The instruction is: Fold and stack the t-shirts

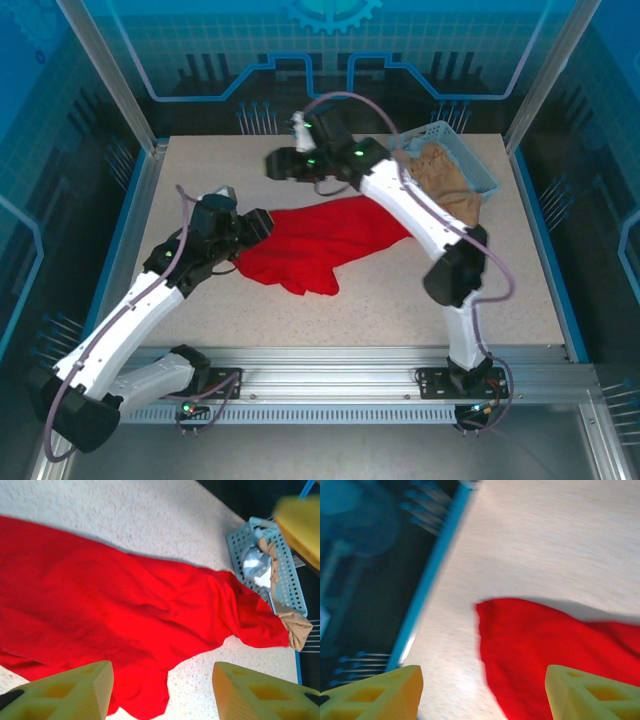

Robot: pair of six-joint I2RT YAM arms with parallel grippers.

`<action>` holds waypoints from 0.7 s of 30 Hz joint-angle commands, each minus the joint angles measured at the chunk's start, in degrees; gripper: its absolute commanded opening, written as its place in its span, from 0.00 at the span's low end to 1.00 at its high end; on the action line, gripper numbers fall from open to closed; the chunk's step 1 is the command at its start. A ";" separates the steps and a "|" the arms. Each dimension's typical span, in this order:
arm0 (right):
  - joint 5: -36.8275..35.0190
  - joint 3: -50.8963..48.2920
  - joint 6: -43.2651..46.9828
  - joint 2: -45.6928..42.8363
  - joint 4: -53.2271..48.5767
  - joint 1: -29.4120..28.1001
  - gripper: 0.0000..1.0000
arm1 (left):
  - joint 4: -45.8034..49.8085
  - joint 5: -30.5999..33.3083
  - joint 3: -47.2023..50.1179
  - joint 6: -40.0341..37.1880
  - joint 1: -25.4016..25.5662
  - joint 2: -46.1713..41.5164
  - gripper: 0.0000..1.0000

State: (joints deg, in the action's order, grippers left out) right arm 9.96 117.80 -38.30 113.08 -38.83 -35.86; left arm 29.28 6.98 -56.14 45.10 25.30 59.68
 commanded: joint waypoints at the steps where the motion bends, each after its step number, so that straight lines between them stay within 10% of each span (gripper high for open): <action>1: -6.96 -12.24 -7.23 -11.21 1.99 9.77 0.67 | -4.71 -6.76 0.35 0.06 0.51 5.27 0.59; 13: -13.66 -51.42 -14.82 -26.55 4.99 25.05 0.66 | -0.24 -14.92 -15.11 -9.37 8.35 36.76 0.64; 21: -5.18 -44.38 -5.44 -15.76 8.59 32.25 0.48 | 5.08 -10.09 -9.67 -2.16 6.01 45.22 0.50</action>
State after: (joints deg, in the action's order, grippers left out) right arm 0.73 68.64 -47.33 93.30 -33.19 -4.34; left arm 29.34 -5.06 -68.42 39.70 33.39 103.02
